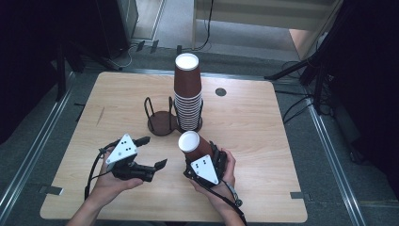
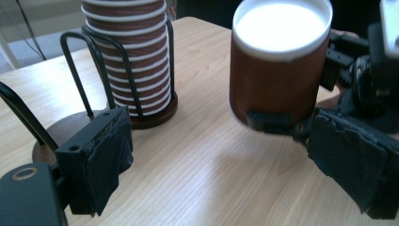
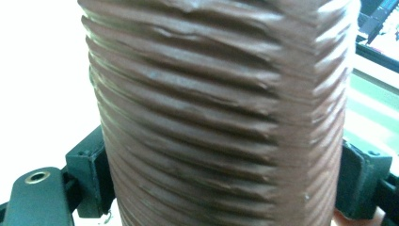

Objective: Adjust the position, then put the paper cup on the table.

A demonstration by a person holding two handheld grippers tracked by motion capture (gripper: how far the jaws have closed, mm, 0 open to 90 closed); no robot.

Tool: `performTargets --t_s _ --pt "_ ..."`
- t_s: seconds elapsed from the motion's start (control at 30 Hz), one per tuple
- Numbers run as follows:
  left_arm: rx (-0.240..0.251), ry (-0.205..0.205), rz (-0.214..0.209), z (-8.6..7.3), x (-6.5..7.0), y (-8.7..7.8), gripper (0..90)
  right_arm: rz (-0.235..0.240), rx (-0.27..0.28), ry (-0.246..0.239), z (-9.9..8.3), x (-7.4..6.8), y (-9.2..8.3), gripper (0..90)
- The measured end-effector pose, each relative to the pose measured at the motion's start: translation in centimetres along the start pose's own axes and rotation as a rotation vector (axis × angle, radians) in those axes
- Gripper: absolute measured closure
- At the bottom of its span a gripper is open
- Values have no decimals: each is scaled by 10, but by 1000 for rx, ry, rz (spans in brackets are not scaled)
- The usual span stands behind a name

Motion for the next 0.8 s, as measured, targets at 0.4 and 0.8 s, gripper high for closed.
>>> performTargets --t_s 0.4,0.8 --pt "-40 31 -66 1 15 2 85 49 37 -89 7 -25 -3 131" --pt "-66 33 -90 1 19 5 98 109 42 -138 8 -43 -3 129"
Point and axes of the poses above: each handheld gripper's, and its own axes: y roughly forward along the jaws, z roughly out of its top, x roughly to its right, the point moved 5 cm from there along y, roughly forward along the jaws, and after that the axes turned 5 degrees about z, right-handed, at the moved point
